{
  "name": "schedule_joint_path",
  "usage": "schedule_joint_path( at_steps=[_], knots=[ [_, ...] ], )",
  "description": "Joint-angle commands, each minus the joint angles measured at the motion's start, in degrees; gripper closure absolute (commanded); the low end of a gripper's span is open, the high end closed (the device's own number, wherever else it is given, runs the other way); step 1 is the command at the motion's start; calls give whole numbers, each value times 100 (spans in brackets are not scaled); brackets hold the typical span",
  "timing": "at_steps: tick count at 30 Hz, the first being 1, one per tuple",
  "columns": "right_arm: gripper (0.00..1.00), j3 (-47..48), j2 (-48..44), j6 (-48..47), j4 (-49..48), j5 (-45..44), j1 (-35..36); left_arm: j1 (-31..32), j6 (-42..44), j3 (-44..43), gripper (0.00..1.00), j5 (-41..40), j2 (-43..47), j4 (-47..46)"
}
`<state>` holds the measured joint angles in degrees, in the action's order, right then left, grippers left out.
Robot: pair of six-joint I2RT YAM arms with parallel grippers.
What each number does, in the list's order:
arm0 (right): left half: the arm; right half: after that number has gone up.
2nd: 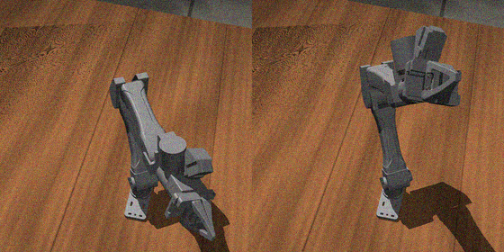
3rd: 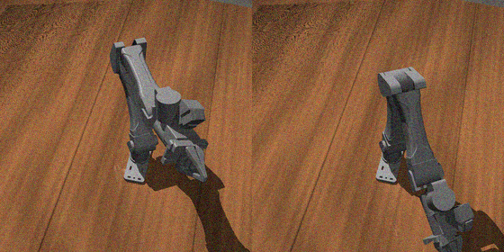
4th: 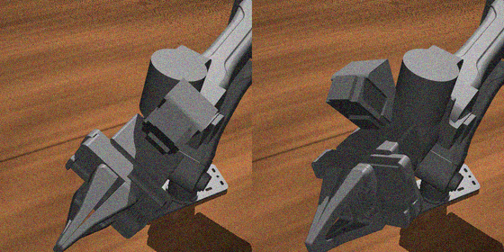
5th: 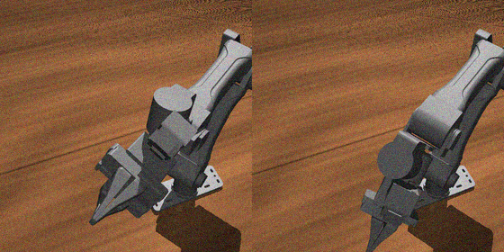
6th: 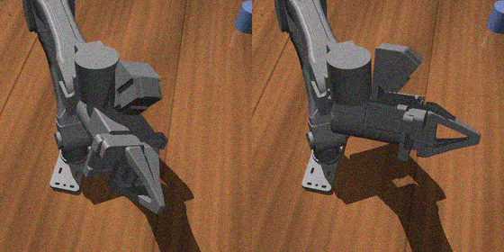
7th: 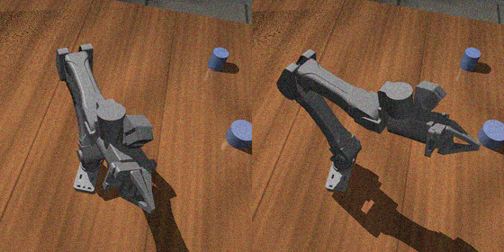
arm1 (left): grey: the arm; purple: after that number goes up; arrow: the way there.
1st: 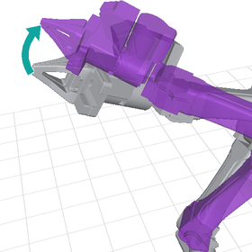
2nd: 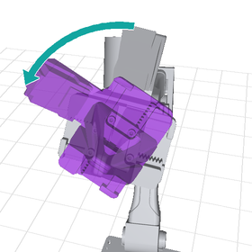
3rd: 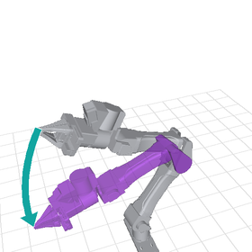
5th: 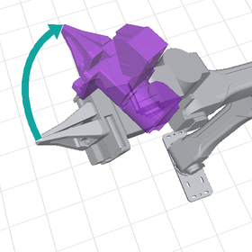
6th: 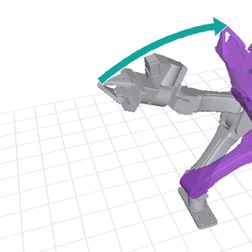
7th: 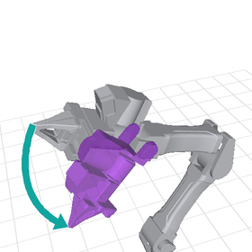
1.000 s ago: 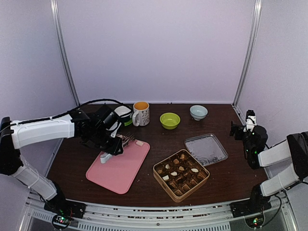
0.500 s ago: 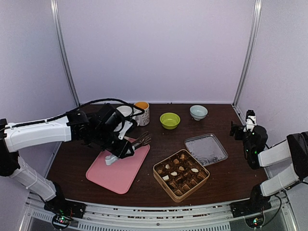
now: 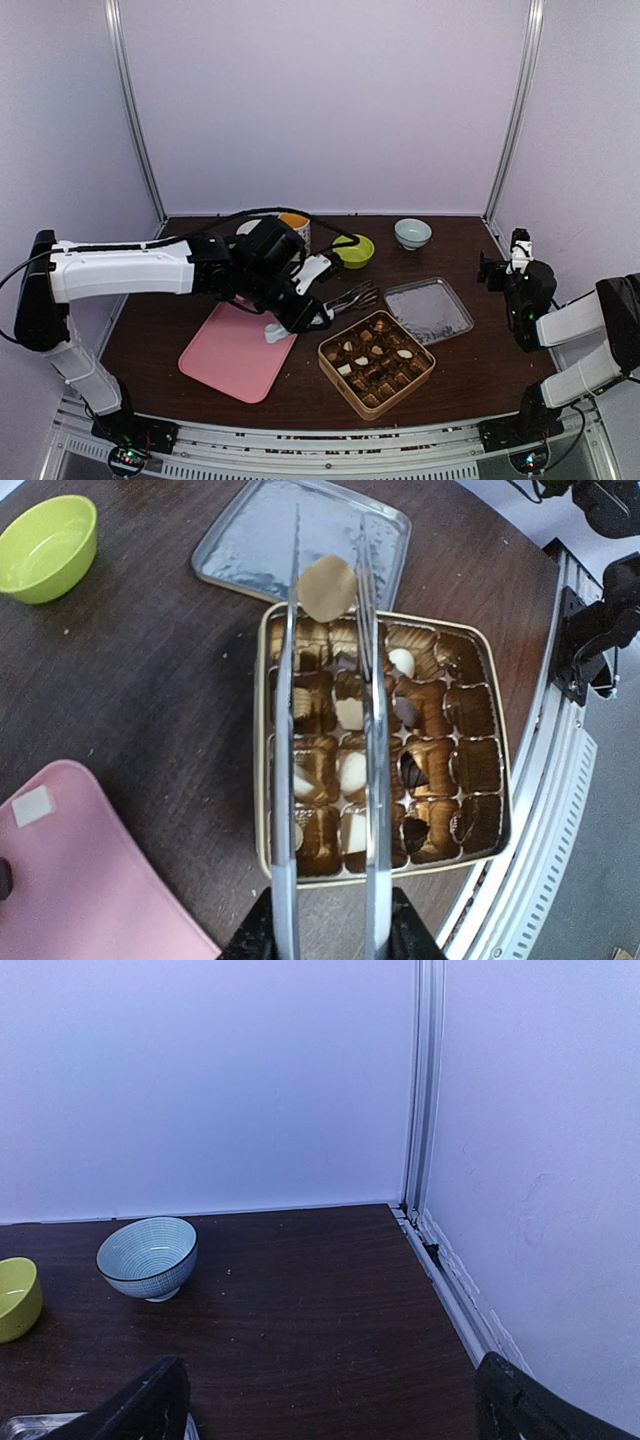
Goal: Pack the chocolate
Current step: Place the fake chocolate in the empty pocket of the box.
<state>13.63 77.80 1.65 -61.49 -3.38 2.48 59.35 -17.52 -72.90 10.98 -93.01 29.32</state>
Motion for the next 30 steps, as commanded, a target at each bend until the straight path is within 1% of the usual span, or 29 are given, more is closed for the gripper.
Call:
schedule_joint_path(
  at_steps=[1, 4, 14, 21, 25, 30],
  knots=[
    [0, 77, 7, -24, -82, 21, -15, 124, 374, -481, 77, 507, -340, -515],
    [0, 78, 7, -23, -82, 13, -20, 191, 394, -624, 77, 817, -596, -547],
    [0, 75, 7, -24, -78, 19, -20, 410, 433, -1035, 77, 1071, -1233, -548],
    [0, 72, 7, -18, -82, 18, -20, 490, 525, -1349, 77, 1283, -1620, -346],
    [0, 78, 7, -19, -82, 17, -19, 506, 570, -1420, 78, 1526, -1777, -302],
    [0, 77, 8, -18, -82, 15, -19, 525, 714, -1382, 77, 1593, -1785, 31]
  ],
)
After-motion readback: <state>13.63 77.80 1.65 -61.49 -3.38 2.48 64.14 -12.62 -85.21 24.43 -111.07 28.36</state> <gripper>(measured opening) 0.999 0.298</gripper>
